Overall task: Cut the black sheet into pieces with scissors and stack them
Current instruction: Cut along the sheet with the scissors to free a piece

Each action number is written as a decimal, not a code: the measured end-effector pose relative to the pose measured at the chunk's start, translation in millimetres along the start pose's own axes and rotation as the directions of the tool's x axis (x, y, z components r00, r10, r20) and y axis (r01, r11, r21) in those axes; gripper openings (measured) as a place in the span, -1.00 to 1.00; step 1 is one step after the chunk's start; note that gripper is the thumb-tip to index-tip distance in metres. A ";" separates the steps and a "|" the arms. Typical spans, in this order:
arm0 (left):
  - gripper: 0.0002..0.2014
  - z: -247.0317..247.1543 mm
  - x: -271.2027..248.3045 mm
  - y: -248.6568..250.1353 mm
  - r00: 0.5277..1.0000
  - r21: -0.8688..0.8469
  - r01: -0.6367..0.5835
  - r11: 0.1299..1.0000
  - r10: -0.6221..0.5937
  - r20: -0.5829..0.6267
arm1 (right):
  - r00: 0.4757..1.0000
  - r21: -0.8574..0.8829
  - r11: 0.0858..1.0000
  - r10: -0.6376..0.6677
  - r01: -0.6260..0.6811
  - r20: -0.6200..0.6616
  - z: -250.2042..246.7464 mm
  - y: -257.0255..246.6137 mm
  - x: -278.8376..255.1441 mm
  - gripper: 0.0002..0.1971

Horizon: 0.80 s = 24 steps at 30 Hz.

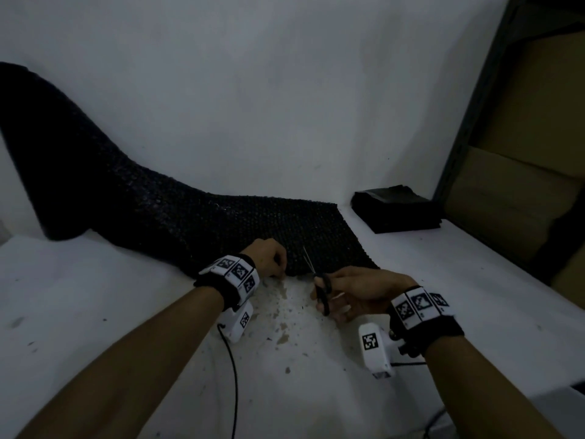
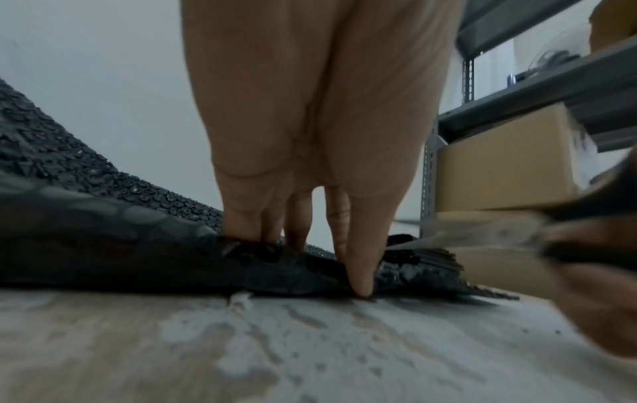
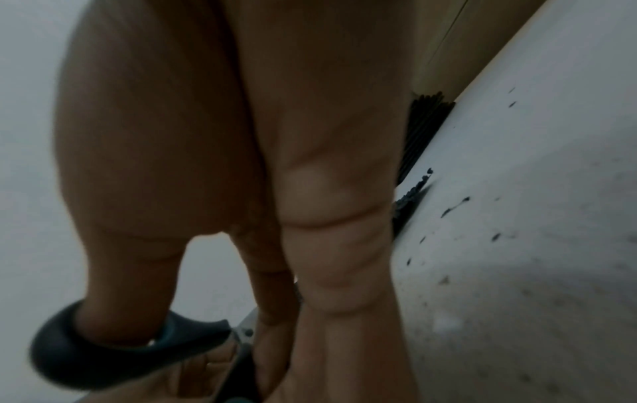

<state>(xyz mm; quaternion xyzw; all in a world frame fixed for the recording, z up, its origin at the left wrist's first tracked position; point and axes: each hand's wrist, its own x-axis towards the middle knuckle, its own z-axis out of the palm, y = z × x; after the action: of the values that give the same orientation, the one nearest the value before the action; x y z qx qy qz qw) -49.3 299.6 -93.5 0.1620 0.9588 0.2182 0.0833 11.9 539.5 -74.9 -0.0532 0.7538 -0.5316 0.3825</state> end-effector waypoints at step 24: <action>-0.92 -1.1 -6.1 -4.4 1.000 -0.044 0.012 0.999 -0.011 0.010 | 0.996 0.157 0.988 -0.006 -0.008 0.093 27.1 5.9 22.9 -0.31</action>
<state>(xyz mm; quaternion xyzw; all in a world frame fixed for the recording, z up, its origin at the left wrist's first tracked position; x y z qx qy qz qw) -45.0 293.3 -94.0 0.1557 0.9542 0.2381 0.0927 14.9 510.3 -95.7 -0.0473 0.6910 -0.5861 0.4205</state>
